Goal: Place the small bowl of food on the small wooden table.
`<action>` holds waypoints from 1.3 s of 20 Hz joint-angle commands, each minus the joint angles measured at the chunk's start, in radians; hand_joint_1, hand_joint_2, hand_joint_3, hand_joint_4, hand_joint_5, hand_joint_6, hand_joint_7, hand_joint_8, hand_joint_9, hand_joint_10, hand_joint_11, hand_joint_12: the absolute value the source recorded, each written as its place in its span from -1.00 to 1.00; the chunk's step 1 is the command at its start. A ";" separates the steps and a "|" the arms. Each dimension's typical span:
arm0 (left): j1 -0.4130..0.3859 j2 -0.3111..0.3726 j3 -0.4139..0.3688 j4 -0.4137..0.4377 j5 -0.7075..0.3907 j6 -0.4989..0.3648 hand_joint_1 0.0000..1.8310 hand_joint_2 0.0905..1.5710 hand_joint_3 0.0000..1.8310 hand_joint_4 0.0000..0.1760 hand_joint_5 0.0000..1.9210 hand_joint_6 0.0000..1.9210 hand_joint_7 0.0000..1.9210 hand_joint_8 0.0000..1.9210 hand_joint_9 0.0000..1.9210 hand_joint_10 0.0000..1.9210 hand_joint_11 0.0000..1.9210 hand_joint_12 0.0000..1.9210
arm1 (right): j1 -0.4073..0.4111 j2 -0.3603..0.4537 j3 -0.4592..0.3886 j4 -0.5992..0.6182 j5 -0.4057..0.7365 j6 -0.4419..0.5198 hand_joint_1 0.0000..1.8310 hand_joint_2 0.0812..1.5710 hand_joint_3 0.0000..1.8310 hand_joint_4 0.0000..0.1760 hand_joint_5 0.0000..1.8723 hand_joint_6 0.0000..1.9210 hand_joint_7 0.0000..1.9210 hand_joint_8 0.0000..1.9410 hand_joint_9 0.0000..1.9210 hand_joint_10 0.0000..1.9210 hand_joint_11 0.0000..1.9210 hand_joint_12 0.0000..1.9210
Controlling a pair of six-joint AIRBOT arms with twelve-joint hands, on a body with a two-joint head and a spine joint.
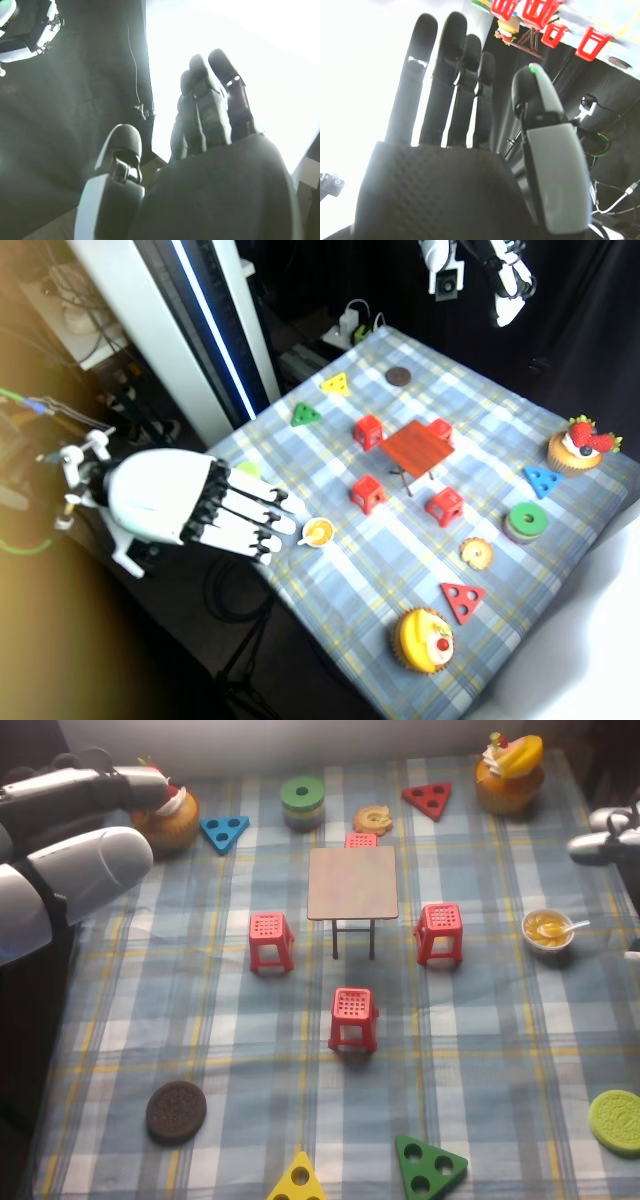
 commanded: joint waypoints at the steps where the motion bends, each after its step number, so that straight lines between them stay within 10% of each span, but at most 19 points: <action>1: -0.013 0.003 0.002 0.004 -0.117 -0.007 -0.93 0.47 -0.99 0.23 -0.47 -0.99 -0.62 -0.99 -0.76 -0.99 -1.00 -0.76 | 0.022 -0.002 0.010 0.010 0.109 -0.001 0.01 0.31 -1.00 -0.45 -0.55 -1.00 -0.59 -1.00 -0.59 -0.99 -0.92 -0.04; 2: -0.013 0.003 0.002 0.003 -0.115 -0.007 -0.92 0.47 -1.00 0.22 -0.47 -1.00 -0.61 -1.00 -0.76 -1.00 -1.00 -0.87 | 0.041 -0.010 0.018 -0.001 0.089 -0.001 0.06 0.27 -1.00 -0.59 -0.56 -1.00 -0.61 -1.00 -0.61 -1.00 -0.96 -0.05; 4: -0.013 -0.001 0.004 0.000 -0.108 -0.007 -0.94 0.48 -1.00 0.12 -0.47 -1.00 -0.61 -1.00 -0.75 -1.00 -1.00 -0.95 | 0.110 -0.039 0.047 -0.052 0.006 -0.001 0.06 0.19 -1.00 -0.22 -0.59 -1.00 -0.65 -1.00 -0.67 -1.00 -1.00 -0.14; 6: -0.014 -0.009 0.008 -0.002 -0.099 -0.007 -0.93 0.49 -1.00 0.09 -0.47 -1.00 -0.62 -1.00 -0.76 -1.00 -1.00 -0.98 | 0.184 -0.074 0.090 -0.117 -0.105 0.017 0.12 0.12 -1.00 -1.00 -0.55 -1.00 -0.59 -1.00 -0.63 -0.99 -0.94 -0.19; 14: -0.015 -0.014 0.010 0.000 -0.082 -0.007 -0.88 0.51 -1.00 0.24 -0.49 -1.00 -0.59 -1.00 -0.72 -1.00 -0.97 -0.98 | 0.320 -0.108 0.176 -0.287 -0.339 0.094 0.12 0.09 -1.00 -1.00 -0.27 -1.00 -0.22 -1.00 -0.22 -1.00 -0.42 -0.59; 20: -0.015 -0.018 0.013 0.005 -0.068 -0.016 -0.89 0.53 -1.00 0.63 -0.53 -1.00 -0.58 -0.99 -0.69 -0.99 -0.91 -0.95 | 0.370 -0.118 0.188 -0.387 -0.443 0.103 0.10 0.12 -1.00 -1.00 -0.26 -1.00 -0.12 -1.00 -0.08 -1.00 -0.37 -0.26; 26: -0.015 -0.018 0.015 0.008 -0.055 -0.021 -0.84 0.56 -0.99 0.53 -0.51 -1.00 -0.55 -0.99 -0.67 -0.99 -0.91 -0.94 | 0.370 -0.132 0.206 -0.387 -0.484 0.103 0.17 0.14 -1.00 -1.00 -0.22 -1.00 -0.06 -0.99 -0.07 -0.99 -0.44 -0.10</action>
